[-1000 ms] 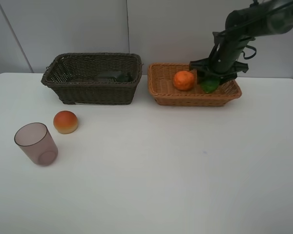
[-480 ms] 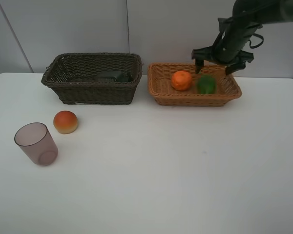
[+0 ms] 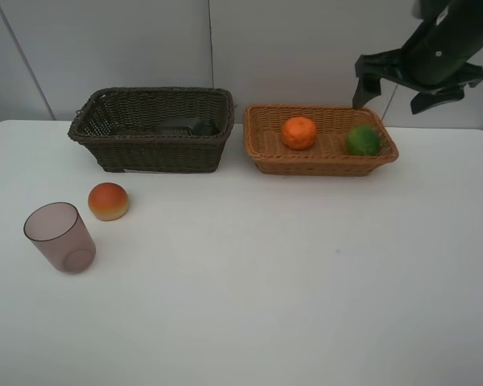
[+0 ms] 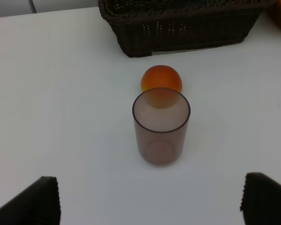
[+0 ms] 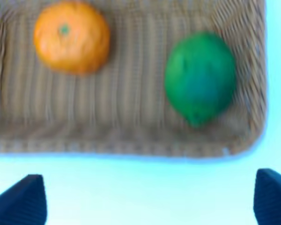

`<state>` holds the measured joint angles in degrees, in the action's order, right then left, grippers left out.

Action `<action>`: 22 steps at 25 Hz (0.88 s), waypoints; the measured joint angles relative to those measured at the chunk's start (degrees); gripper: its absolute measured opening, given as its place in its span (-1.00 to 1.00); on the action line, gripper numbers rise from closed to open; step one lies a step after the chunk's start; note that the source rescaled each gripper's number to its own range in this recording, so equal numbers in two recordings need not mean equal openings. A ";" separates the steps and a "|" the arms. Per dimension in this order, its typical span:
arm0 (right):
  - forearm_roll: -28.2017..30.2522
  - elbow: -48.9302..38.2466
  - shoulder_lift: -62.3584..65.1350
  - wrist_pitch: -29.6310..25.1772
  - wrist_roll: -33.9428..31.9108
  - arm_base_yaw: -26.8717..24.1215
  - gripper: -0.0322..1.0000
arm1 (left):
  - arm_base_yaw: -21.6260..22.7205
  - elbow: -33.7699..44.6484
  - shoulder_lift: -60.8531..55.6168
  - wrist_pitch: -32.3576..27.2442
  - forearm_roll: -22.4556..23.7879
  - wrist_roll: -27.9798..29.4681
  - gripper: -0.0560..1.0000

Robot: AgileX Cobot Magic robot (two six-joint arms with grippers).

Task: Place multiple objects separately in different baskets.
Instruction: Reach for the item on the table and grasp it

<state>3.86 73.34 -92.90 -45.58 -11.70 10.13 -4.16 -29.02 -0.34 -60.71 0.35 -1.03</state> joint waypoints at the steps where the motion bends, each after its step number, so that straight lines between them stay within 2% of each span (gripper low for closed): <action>1: -0.60 -2.49 3.01 -0.07 0.95 -0.76 0.84 | 0.00 0.00 0.00 0.00 0.00 0.00 1.00; 6: -0.82 -10.49 16.98 -1.69 4.29 -4.31 0.84 | 0.00 0.00 0.00 0.00 0.00 0.00 1.00; 12: -0.83 -15.05 35.13 -5.04 4.87 -4.79 0.84 | 0.00 0.00 0.00 0.00 0.00 0.00 1.00; 19: -3.49 -15.43 49.96 -17.01 8.61 -4.79 0.84 | 0.00 0.00 0.00 0.00 0.00 0.00 1.00; 22: -3.29 -16.72 55.64 -18.81 9.20 -4.79 0.84 | 0.00 0.00 0.00 0.00 0.00 0.00 1.00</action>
<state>0.57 56.62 -37.26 -64.39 -2.50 5.34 -4.16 -29.02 -0.34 -60.71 0.35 -1.03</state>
